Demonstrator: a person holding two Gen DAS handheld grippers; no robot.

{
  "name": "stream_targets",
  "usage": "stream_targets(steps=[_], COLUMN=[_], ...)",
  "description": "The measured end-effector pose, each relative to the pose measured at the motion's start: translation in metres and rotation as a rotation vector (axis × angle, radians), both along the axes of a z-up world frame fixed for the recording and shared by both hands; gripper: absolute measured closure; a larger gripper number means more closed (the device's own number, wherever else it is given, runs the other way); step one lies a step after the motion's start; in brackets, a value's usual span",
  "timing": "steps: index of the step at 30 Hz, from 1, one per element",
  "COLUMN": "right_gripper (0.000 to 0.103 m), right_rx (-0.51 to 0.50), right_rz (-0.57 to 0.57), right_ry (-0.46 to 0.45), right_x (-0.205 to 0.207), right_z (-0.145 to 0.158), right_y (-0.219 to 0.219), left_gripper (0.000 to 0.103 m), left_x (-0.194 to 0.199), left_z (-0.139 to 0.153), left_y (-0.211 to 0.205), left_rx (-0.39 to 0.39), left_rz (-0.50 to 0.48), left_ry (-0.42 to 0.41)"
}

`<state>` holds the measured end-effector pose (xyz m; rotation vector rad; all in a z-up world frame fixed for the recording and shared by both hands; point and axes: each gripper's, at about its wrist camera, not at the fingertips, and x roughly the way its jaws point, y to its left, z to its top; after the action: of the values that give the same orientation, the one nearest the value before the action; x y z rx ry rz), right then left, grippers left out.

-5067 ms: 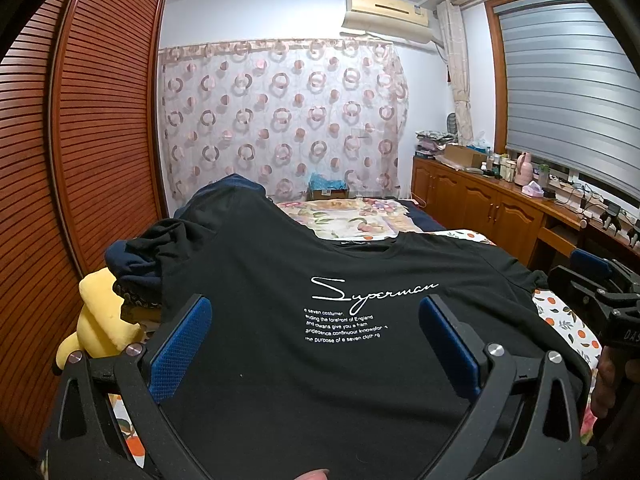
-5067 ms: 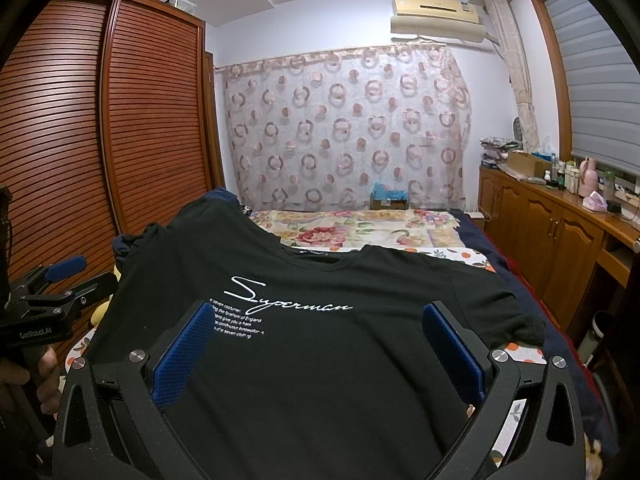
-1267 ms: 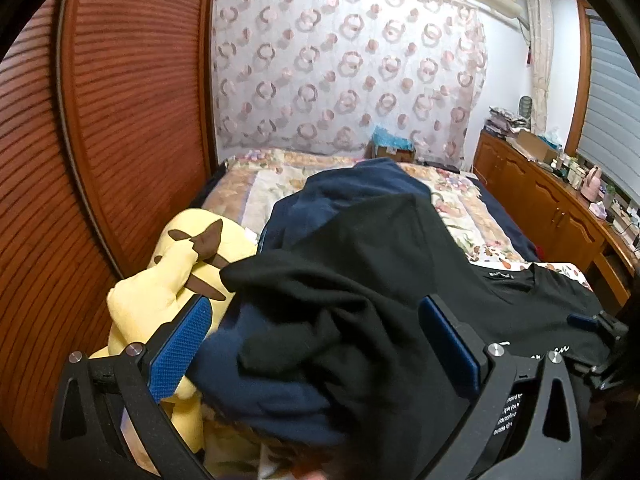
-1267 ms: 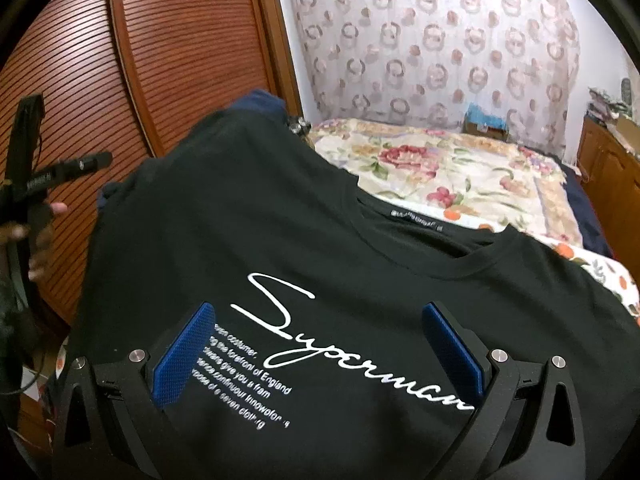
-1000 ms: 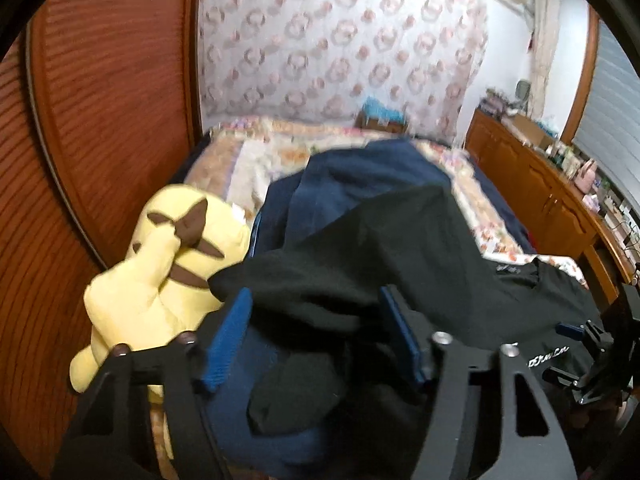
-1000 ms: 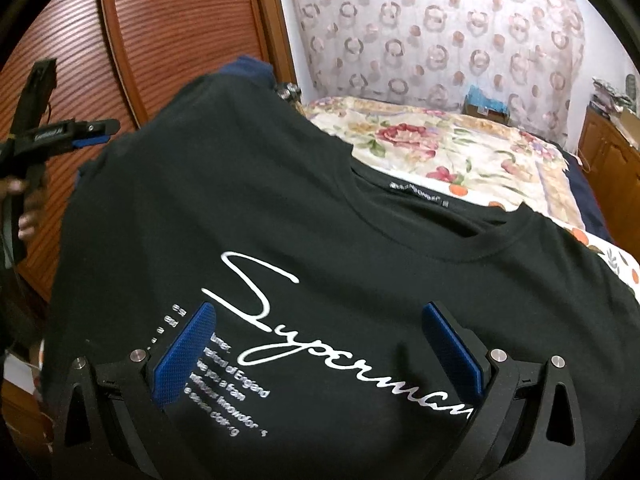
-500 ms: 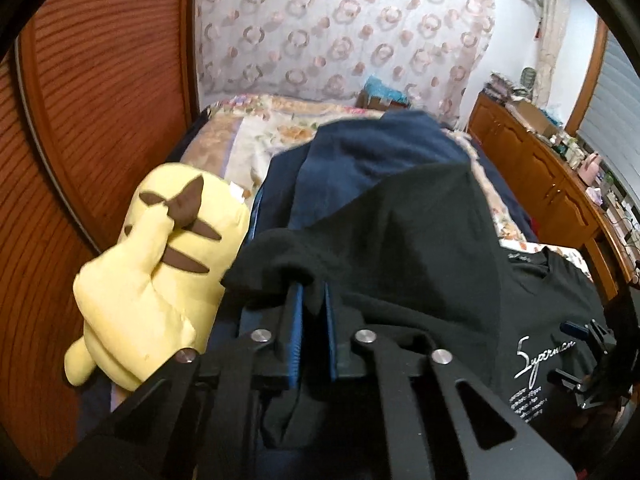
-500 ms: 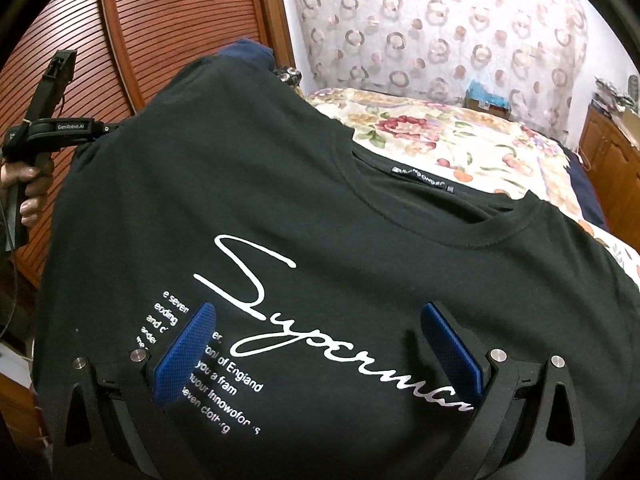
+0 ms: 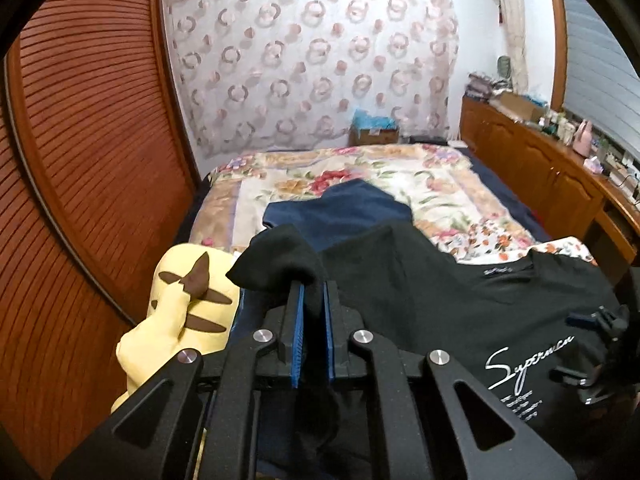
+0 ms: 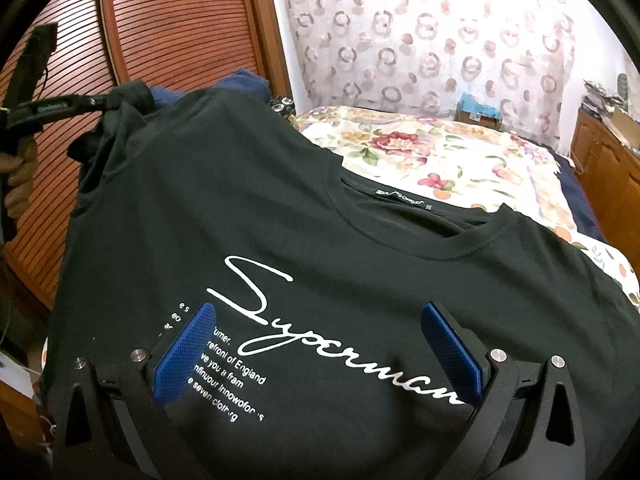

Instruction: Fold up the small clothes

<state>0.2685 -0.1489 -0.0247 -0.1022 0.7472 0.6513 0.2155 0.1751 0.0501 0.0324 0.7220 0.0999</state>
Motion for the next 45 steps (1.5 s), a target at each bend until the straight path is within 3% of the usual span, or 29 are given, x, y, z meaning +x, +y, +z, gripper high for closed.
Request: stream_targets(steps=[3,5,7,13,18,20,24,30,37,39,41,45], right_gripper=[0.001,0.001,0.001,0.001,0.001,0.001,0.001,0.001,0.001,0.001,0.001,0.001], right_rx=[0.004,0.008,0.012,0.012,0.011,0.011,0.012,0.016,0.028,0.032,0.032,0.029], right_rz=[-0.003,-0.007,-0.013,-0.01,-0.011,-0.01,-0.015,-0.017,-0.027,-0.032,-0.035,-0.042], right_ry=[-0.004,-0.001,0.004,0.014,0.021,0.026,0.026,0.024,0.011,0.009,0.009,0.014], right_x=[-0.004,-0.005,-0.005,-0.003,0.0,0.003,0.004,0.002,-0.002,-0.003,-0.005,-0.006], right_z=[0.001,0.001,0.0,0.001,0.001,0.002,0.003,0.004,0.007,0.007,0.007,0.005], right_y=[-0.003,-0.005,-0.005,-0.002,-0.003,-0.007,-0.008,-0.01,-0.016,-0.019,-0.021,-0.024], left_gripper=[0.093,0.093,0.093,0.09,0.09,0.098,0.098,0.098,0.097,0.088,0.062,0.039], left_x=[0.002,0.003,0.001,-0.001,-0.001,-0.001,-0.002,-0.014,-0.014,-0.013,-0.013,-0.021], left_z=[-0.013,-0.023,-0.028,-0.024,-0.014,-0.012,-0.003,0.032,0.041,0.037,0.031,0.018], left_y=[0.014,0.031,0.036,0.022,0.005,-0.001,-0.005,-0.032,-0.081,-0.089,-0.089,-0.078], left_rx=[0.03,-0.02,-0.051,-0.036,-0.03,-0.017,-0.028,-0.057,-0.076,-0.068,-0.075,-0.084], left_rz=[0.055,0.07,0.064,0.031,-0.018,-0.042,-0.061,-0.155,-0.286,-0.296,-0.301,-0.269], left_ry=[0.043,0.068,0.071,0.054,0.014,0.008,-0.018,-0.099,-0.09,-0.078,-0.065,-0.053])
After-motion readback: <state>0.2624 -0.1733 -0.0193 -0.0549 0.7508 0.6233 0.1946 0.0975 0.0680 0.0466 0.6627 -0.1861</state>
